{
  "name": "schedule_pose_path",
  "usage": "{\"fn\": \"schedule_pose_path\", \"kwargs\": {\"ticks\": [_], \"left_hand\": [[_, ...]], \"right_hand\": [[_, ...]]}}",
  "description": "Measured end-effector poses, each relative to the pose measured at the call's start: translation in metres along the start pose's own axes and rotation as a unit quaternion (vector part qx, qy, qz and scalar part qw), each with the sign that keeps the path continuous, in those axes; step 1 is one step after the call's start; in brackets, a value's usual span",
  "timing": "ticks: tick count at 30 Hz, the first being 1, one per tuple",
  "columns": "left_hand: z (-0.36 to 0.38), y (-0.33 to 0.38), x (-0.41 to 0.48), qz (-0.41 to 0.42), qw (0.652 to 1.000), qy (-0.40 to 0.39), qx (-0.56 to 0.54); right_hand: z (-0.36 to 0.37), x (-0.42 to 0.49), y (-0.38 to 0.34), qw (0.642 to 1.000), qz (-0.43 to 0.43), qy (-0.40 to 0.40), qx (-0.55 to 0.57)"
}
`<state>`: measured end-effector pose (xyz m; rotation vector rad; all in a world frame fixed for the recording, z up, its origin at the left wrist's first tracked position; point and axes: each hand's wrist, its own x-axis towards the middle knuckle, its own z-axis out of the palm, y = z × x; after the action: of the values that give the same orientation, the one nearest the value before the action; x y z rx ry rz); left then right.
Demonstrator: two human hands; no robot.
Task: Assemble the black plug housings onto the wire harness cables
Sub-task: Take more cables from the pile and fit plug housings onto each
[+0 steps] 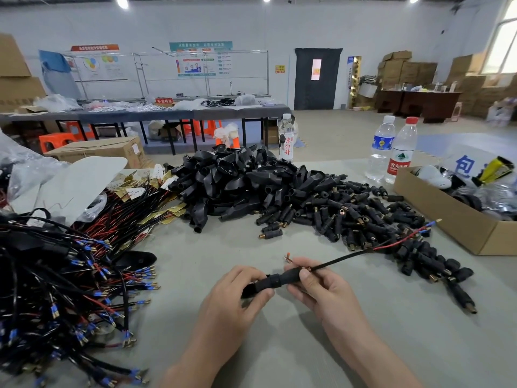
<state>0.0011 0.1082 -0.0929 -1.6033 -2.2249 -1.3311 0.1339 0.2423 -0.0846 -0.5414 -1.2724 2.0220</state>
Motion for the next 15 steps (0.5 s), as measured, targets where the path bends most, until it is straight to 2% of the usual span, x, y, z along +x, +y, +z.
{"fn": "schedule_pose_path", "kwargs": {"ticks": [15], "left_hand": [[0.0084,-0.0004,0.0014,-0.005,0.998,0.043,-0.047]], "right_hand": [[0.0036,-0.0037,0.0003,0.998,0.037,-0.043,0.024]]}}
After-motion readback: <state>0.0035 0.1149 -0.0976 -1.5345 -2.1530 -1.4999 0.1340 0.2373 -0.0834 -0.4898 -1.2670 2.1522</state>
